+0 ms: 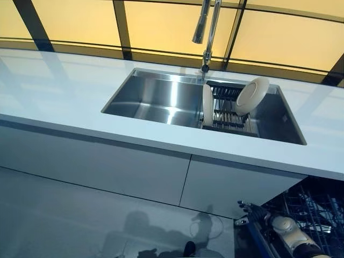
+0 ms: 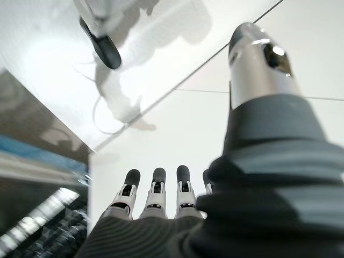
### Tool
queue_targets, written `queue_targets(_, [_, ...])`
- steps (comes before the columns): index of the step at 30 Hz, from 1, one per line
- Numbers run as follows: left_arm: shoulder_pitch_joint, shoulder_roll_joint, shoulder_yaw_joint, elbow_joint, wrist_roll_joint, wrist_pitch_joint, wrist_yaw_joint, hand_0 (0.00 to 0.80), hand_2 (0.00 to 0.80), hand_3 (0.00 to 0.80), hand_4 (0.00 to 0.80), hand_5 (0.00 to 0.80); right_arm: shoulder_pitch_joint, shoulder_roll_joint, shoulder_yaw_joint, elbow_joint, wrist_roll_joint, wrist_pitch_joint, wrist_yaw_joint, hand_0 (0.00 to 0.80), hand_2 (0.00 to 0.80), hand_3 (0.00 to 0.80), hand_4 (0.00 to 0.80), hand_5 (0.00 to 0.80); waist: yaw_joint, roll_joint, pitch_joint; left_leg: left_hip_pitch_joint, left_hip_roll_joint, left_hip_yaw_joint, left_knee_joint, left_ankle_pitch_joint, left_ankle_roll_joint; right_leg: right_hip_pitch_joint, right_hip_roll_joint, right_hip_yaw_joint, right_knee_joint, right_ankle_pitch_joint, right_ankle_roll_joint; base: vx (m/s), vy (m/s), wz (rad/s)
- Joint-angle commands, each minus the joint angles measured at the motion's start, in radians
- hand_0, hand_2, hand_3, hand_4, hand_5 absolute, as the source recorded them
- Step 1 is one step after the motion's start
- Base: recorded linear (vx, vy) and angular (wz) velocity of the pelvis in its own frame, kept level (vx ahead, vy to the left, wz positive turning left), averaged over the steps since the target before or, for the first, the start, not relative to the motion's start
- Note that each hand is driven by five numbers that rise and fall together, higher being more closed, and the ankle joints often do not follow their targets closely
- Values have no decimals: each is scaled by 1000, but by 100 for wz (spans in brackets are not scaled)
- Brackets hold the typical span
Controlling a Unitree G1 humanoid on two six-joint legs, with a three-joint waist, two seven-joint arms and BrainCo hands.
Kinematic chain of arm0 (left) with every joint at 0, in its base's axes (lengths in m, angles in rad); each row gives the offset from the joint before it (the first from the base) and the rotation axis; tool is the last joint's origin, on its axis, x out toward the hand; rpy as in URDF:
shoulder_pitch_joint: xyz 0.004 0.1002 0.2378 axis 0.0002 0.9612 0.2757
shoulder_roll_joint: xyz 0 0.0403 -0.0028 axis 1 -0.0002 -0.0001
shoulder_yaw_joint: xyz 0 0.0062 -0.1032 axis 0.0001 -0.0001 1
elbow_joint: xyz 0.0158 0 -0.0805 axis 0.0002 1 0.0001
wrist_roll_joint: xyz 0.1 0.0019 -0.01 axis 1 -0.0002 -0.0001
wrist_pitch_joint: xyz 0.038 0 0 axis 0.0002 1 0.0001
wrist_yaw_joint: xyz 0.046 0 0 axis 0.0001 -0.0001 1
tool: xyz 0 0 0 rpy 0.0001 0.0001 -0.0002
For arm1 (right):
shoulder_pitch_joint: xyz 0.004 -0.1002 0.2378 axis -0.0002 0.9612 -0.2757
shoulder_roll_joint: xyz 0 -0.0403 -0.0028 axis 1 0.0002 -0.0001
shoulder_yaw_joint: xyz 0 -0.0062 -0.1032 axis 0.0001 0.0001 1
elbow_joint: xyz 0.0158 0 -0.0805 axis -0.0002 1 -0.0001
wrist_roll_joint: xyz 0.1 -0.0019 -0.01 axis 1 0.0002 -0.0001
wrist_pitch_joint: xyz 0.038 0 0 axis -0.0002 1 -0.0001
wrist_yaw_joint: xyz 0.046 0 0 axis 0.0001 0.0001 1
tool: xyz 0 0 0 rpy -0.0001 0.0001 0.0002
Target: Take plates into dishwasher
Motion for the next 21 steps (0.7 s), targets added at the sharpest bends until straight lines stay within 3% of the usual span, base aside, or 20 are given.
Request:
queue_targets(1, [0,79,42,-12,44,20,-9,0,0,0,0,0,-27,-47,19,-168,77,45,231,0,0,0,0,0,-3,-33,21,19,-68,41,63,-74,97,-36,-100,39,-38,108,167,6,-26,-4])
queue_targets(5, [-2,93,45,-9,56,21,-22,0,0,0,0,0,-40,-115,6,-335,207,145,469,0,0,0,0,0,-7,-39,23,31,-66,53,55,-70,95,-37,-105,35,-25,116,176,24,-18,-4])
queue_targets(6, [-2,93,45,-9,56,21,-22,0,0,0,0,0,-40,-115,6,-335,207,145,469,0,0,0,0,0,-7,-39,23,31,-66,53,55,-70,95,-37,-105,35,-25,116,176,30,-15,-3])
queue_targets(7, [-1,96,47,-1,71,14,-27,0,0,0,0,0,-48,-135,-1,-399,277,190,571,0,0,0,0,0,-6,-42,23,35,-68,55,52,-68,96,-40,-109,36,-15,126,182,35,-13,-2])
queue_targets(10, [-7,104,44,20,88,1,-37,0,0,0,0,0,-80,-154,-25,-537,455,302,727,0,0,0,0,0,-8,-46,22,46,-68,57,46,-66,94,-46,-115,35,-4,139,190,38,-10,-1])
queue_targets(13, [-9,106,39,41,108,-12,-45,0,0,0,0,0,-133,-137,-66,-651,655,403,775,0,0,0,0,0,-7,-47,17,56,-66,61,45,-69,91,-46,-119,33,3,144,193,41,-1,-1])
queue_targets(17, [-8,96,25,61,126,-25,-42,0,0,0,0,0,-263,-115,-149,-721,956,424,571,0,0,0,0,0,-3,-40,1,74,-65,61,37,-76,90,-43,-122,31,6,146,197,58,12,-3])
queue_targets(21, [7,76,29,55,144,-32,-35,0,0,0,0,0,-399,-158,-296,-578,1136,335,308,0,0,0,0,0,0,-25,-17,96,-59,61,30,-92,85,-33,-123,20,8,124,192,59,22,-4])
